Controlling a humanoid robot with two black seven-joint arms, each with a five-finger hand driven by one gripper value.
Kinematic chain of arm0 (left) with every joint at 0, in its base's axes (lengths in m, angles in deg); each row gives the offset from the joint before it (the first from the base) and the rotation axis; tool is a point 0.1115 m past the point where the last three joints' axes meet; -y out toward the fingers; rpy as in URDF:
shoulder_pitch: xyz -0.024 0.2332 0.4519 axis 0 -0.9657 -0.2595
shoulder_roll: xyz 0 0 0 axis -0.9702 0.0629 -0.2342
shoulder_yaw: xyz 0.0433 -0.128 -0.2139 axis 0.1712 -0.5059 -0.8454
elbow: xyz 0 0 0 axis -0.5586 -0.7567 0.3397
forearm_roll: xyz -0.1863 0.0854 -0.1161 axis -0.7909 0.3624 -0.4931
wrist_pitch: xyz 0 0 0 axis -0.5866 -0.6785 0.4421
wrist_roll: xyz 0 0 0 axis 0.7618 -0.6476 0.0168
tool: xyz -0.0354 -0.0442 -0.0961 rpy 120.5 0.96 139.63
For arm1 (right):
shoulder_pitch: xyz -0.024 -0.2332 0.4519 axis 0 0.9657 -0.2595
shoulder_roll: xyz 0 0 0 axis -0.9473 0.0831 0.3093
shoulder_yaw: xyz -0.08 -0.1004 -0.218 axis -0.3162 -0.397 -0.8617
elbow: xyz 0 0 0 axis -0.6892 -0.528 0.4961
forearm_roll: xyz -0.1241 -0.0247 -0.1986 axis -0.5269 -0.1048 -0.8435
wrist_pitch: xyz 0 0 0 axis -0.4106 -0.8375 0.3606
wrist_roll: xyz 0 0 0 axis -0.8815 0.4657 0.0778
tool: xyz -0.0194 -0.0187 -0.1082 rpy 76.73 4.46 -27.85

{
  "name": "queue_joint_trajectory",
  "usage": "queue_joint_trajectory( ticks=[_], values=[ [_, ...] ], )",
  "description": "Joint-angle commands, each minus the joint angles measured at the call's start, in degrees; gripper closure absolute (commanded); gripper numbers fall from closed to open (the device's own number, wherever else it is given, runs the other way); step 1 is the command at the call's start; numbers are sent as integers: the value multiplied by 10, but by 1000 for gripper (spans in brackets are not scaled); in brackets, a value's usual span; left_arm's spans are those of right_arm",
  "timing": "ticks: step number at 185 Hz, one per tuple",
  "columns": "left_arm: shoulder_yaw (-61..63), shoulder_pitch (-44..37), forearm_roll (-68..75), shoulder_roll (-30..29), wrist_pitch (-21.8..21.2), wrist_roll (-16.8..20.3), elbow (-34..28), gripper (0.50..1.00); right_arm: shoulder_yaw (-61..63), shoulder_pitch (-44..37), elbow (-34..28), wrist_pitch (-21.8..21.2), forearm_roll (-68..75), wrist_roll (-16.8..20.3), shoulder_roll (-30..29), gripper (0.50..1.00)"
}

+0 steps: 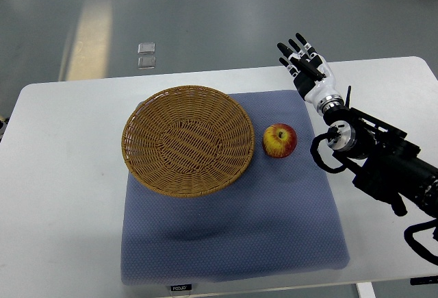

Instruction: Place red apple in basket with right hand

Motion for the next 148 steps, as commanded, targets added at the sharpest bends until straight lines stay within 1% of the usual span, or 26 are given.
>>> queue_joint_trajectory(
  ticks=[1,148],
  values=[
    [0,0,1,0,0,0,0,500,-1,0,0,-1,0,0,0,576],
    [0,1,1,0,0,2,0,500,3,-4,0,1,1,0,3,576]
  ],
)
